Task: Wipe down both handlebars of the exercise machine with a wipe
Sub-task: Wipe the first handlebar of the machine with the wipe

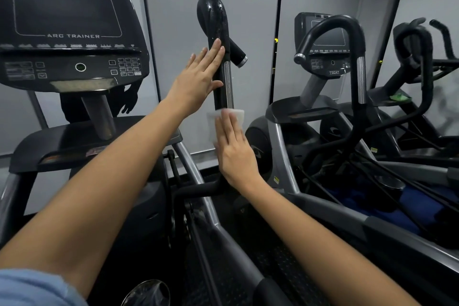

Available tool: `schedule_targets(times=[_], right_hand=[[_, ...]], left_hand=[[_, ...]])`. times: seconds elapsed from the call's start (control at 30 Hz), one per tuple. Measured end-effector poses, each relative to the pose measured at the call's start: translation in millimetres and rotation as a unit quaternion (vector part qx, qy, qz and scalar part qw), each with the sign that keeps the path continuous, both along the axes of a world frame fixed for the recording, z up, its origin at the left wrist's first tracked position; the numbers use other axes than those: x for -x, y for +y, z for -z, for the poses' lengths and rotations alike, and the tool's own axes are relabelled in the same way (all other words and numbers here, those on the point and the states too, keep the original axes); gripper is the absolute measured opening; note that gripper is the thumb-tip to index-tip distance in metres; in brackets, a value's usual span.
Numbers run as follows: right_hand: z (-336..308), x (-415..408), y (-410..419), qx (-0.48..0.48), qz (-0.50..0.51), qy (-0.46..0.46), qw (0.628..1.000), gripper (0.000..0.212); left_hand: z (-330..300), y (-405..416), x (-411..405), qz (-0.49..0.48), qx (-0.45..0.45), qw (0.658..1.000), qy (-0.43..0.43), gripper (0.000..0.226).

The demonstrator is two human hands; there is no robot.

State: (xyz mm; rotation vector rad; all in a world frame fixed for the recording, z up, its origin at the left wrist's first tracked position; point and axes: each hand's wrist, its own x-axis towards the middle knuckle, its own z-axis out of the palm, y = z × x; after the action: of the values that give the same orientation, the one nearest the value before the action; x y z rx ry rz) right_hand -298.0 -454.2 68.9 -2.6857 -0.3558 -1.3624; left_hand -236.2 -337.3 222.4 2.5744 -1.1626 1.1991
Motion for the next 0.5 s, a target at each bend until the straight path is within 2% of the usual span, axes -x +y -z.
schedule_targets(times=[0.1, 0.27, 0.5], right_hand=[[-23.3, -7.8, 3.6, -0.001, 0.015, -0.020, 1.000, 0.055], [10.7, 4.3, -0.5, 0.018, 0.011, -0.014, 1.000, 0.055], [-41.5, -6.3, 1.4, -0.022, -0.017, 0.001, 1.000, 0.061]], left_hand=[[-1.0, 0.1, 0.9, -0.001, 0.001, 1.000, 0.001, 0.067], [-1.4, 0.0, 2.6, -0.008, 0.000, 1.000, 0.000, 0.068], [-1.2, -1.0, 3.6, -0.003, 0.014, 1.000, -0.001, 0.067]])
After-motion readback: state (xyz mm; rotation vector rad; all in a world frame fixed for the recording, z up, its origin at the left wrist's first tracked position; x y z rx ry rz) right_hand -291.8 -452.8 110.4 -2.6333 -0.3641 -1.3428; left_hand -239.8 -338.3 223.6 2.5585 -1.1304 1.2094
